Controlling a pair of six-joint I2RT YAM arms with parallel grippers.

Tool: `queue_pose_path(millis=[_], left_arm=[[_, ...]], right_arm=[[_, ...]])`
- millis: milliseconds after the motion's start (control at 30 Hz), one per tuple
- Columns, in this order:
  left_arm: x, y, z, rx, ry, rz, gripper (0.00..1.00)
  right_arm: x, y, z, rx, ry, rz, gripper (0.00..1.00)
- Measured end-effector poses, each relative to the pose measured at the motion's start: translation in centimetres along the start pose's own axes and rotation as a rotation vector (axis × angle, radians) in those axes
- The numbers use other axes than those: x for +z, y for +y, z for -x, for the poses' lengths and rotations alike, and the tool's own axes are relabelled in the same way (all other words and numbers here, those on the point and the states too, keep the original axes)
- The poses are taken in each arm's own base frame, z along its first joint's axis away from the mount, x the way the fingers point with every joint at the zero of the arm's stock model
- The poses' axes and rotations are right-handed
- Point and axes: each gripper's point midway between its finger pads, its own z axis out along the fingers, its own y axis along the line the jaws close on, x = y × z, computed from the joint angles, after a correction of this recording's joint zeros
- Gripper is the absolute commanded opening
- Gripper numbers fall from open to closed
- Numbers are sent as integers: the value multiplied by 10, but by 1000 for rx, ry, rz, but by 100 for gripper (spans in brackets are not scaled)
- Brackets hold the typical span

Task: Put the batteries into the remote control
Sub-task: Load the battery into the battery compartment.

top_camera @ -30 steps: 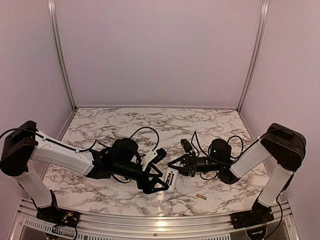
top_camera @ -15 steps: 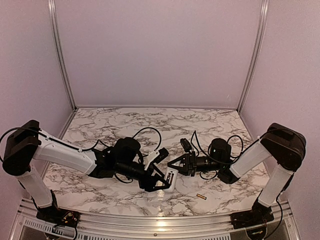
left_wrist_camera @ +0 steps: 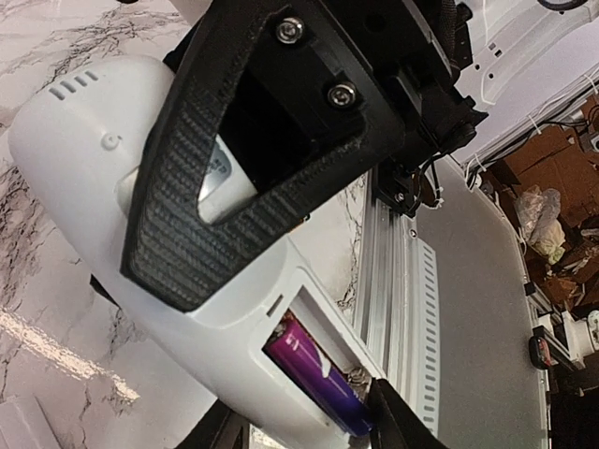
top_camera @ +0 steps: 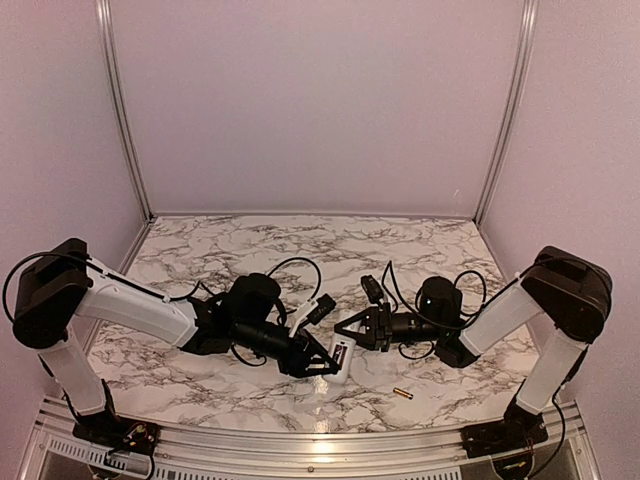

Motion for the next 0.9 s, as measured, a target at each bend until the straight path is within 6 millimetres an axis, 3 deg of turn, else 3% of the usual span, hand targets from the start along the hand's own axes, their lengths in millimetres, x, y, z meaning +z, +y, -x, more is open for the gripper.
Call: queue_pose_path(millis=[300, 333, 400, 467, 767, 900], left_arm=[[1, 3, -3, -79, 13, -33, 36], [1, 3, -3, -82, 12, -34, 39], [1, 2, -2, -83, 9, -40, 56], [1, 2, 1, -75, 1, -37, 63], [-5, 10, 15, -52, -59, 32, 76], [-14, 17, 32, -37, -123, 112, 75]], right_arm=[[0, -1, 2, -36, -12, -5, 0], [0, 0, 2, -39, -12, -5, 0], [-1, 2, 3, -44, -13, -5, 0], [-1, 4, 2, -42, -11, -2, 0], [1, 3, 9, -55, -19, -62, 0], [-1, -9, 14, -50, -35, -157, 0]])
